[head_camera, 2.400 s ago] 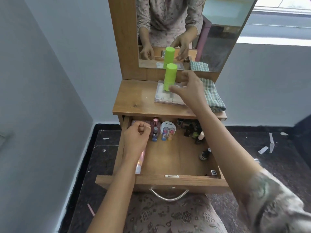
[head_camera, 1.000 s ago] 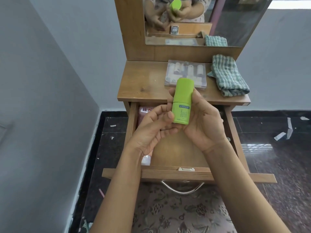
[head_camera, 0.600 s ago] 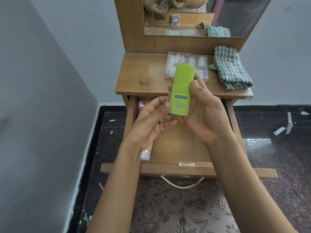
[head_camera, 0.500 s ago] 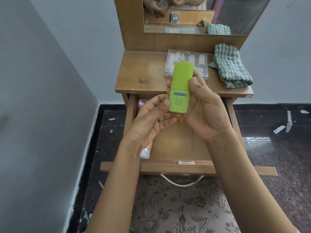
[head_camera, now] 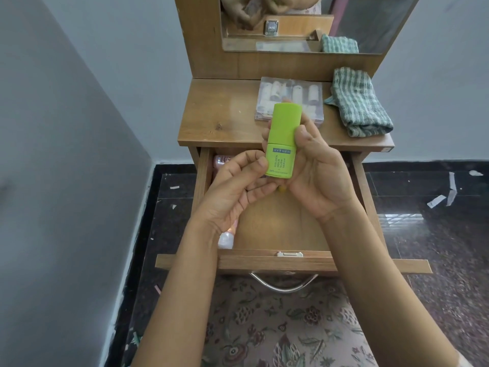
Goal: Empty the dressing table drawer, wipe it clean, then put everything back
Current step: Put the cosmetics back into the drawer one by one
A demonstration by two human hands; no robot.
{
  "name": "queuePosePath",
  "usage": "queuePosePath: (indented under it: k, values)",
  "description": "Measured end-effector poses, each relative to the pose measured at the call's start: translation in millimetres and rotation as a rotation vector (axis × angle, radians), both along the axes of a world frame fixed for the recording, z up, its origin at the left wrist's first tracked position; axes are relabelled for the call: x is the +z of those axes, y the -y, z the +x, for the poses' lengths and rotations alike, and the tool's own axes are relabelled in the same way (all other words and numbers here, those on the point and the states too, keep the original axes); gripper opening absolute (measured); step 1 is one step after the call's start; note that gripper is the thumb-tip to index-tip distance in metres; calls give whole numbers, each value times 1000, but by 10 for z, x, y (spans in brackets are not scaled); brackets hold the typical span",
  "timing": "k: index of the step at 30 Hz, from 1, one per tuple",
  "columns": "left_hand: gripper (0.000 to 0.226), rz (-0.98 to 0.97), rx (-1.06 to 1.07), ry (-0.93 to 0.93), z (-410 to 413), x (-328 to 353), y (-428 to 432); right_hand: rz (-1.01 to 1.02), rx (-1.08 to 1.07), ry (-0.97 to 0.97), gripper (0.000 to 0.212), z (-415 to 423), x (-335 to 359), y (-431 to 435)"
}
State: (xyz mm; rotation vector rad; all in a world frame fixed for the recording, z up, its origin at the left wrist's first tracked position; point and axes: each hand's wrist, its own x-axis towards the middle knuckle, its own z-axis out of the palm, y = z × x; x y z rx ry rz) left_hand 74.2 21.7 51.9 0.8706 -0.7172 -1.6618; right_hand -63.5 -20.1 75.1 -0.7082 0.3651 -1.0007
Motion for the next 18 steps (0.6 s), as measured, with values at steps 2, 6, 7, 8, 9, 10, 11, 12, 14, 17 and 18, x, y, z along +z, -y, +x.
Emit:
queuePosePath:
  k: [2,6,7,8,9,10,11,12,14,17,18]
  values:
    - [41,17,8,20,-9,10,5,7,-11,-26,52,-20,-29,9]
    - [18,107,132,152,-17,-42,40,21,-130,-185,45,-90,-90,20]
    - [11,146,221,173,-3,-70,56,16,-180,-231,43,-122,-104,24]
    - [9,195,322,171,19,-98,71,12,-227,-271,41,-155,-118,27]
    - [8,245,421,163,49,-120,86,10,-266,-300,40,-192,-130,29]
    - [8,286,506,167,81,-143,100,10,-296,-327,39,-226,-145,26]
    - [8,312,568,184,107,-166,112,4,-317,-365,36,-262,-162,19]
    - [6,321,599,206,123,-197,121,-11,-330,-421,33,-294,-183,6]
    - [6,325,621,275,121,-258,134,-57,-332,-538,30,-352,-239,-30]
    - [19,334,640,464,111,-351,152,-153,-284,-669,34,-406,-310,-85]
    - [20,326,641,528,108,-369,153,-199,-267,-732,36,-410,-326,-96]
